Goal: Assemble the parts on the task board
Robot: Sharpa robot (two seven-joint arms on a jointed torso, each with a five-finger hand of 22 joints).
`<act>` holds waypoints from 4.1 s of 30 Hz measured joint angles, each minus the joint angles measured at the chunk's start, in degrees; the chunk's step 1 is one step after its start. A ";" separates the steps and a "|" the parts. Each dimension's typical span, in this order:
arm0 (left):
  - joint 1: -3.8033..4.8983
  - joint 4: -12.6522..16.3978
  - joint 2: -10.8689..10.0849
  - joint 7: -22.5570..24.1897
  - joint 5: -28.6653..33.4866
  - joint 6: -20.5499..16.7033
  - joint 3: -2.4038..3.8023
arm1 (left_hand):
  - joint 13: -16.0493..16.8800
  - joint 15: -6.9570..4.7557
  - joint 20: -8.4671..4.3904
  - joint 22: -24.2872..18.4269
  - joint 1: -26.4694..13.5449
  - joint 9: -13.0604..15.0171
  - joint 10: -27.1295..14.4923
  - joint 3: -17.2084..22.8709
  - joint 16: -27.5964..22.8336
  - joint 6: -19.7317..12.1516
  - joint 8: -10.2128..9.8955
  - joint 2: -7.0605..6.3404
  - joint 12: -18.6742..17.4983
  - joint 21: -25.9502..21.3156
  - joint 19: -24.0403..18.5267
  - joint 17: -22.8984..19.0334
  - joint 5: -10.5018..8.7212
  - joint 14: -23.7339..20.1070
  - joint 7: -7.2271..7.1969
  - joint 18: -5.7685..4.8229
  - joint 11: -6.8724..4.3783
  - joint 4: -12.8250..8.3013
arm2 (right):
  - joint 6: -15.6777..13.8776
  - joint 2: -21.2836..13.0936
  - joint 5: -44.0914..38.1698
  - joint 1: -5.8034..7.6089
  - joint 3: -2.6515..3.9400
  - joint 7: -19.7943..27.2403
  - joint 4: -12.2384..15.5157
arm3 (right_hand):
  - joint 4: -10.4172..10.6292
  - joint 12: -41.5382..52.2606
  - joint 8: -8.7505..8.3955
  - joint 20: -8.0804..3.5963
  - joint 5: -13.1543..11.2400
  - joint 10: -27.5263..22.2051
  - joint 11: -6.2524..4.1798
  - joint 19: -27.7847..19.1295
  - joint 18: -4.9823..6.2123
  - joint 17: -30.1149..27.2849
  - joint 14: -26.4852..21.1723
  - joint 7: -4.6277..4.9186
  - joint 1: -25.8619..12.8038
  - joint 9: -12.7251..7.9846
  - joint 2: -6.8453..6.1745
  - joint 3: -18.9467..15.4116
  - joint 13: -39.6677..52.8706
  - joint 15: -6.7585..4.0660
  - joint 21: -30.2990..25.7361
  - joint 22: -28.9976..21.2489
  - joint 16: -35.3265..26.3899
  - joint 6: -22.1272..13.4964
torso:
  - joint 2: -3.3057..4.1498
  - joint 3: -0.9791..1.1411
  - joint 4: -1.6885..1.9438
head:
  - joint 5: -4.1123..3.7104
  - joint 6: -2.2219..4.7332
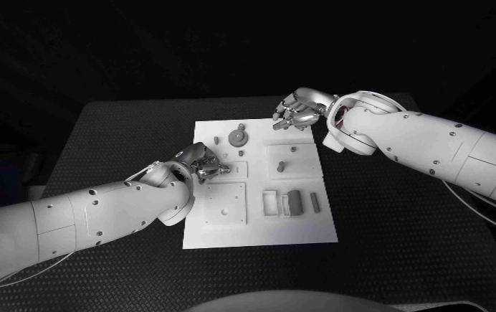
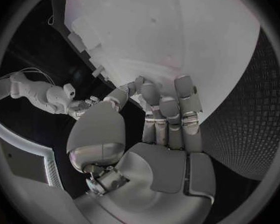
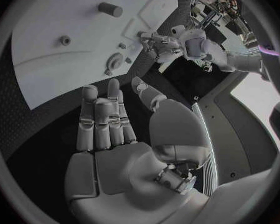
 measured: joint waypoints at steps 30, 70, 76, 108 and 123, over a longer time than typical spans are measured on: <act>2.44 -1.11 0.97 -1.95 1.89 7.06 0.22 | 0.21 0.12 0.09 0.03 0.00 0.58 0.21 -2.28 0.00 0.93 0.35 1.21 0.00 0.22 -0.06 0.29 0.28 -0.12 -0.10 0.00 -0.20 -2.30 | 0.09 0.08 0.01 0.00 0.00 0.00 -0.04 | 0.00 0.00 0.00 0.00 0.00 0.00 0.00 0.00 0.00 -0.05 0.09 -0.14 0.00 -0.01 0.00 0.00 0.00 0.09 0.00 0.00 0.00 0.14 | -0.03 -0.04 0.03 | 0.02 0.05; 3.04 -1.73 2.08 -4.80 2.55 9.90 0.37 | 0.36 0.00 -0.13 0.00 -0.75 0.73 0.30 -1.03 0.23 1.33 0.00 1.96 0.00 0.68 -0.25 0.52 -0.68 0.04 -0.11 0.00 -0.10 -1.39 | 0.23 0.12 0.03 0.00 0.00 -0.01 -0.08 | 0.15 0.00 0.00 0.00 0.00 0.00 0.00 0.00 0.00 -0.03 0.09 -0.03 -0.23 0.03 -0.23 0.16 0.00 0.10 0.00 0.00 0.00 0.03 | -0.03 -0.10 0.06 | -0.20 -0.11; 3.04 -1.85 2.18 -4.83 3.02 9.77 0.37 | 0.36 0.01 -0.12 0.00 -1.56 0.80 0.30 0.41 0.23 1.32 -0.09 1.15 0.00 0.68 -0.25 0.52 -1.56 0.05 -0.12 0.00 -0.10 -1.28 | 0.23 0.15 0.03 0.00 0.00 -0.01 -0.10 | 0.15 0.00 0.00 0.00 0.00 -0.21 0.21 0.00 0.00 -0.09 0.09 -0.04 -0.23 0.08 -0.23 0.16 0.00 0.10 0.00 0.00 0.00 0.04 | -0.03 -0.10 0.07 | -0.24 -0.10; 2.97 -1.81 2.42 -4.54 3.85 9.66 0.33 | 0.53 -0.38 -0.02 0.03 -6.36 1.09 0.32 -2.02 0.23 0.92 -0.09 -2.00 -0.03 0.35 -0.15 0.62 -11.66 0.03 -0.12 0.01 -0.10 2.20 | 0.43 0.22 0.04 0.00 0.00 -0.01 -0.14 | 0.15 0.00 0.00 0.09 0.00 -0.21 0.21 -0.10 0.02 -0.14 -0.23 0.09 -0.23 0.06 -0.23 0.16 0.00 0.15 -0.22 0.00 -0.08 -0.09 | -0.04 -0.09 0.09 | -0.36 -0.10; 2.97 -1.77 2.36 -4.48 3.89 9.68 0.36 | 0.68 -0.38 -0.02 0.02 -5.47 1.22 0.17 -2.43 0.23 0.82 -0.09 -0.24 -0.03 0.40 -0.14 0.74 -9.12 0.00 -0.21 0.01 -0.25 1.22 | 0.63 0.23 0.04 0.00 0.00 -0.01 -0.14 | 0.15 0.00 0.00 0.10 0.00 -0.21 0.21 -0.10 0.02 -0.13 -0.21 0.06 -0.23 0.11 -0.23 0.16 0.00 0.16 -0.22 0.00 -0.22 -0.06 | -0.03 -0.09 0.07 | -0.42 -0.03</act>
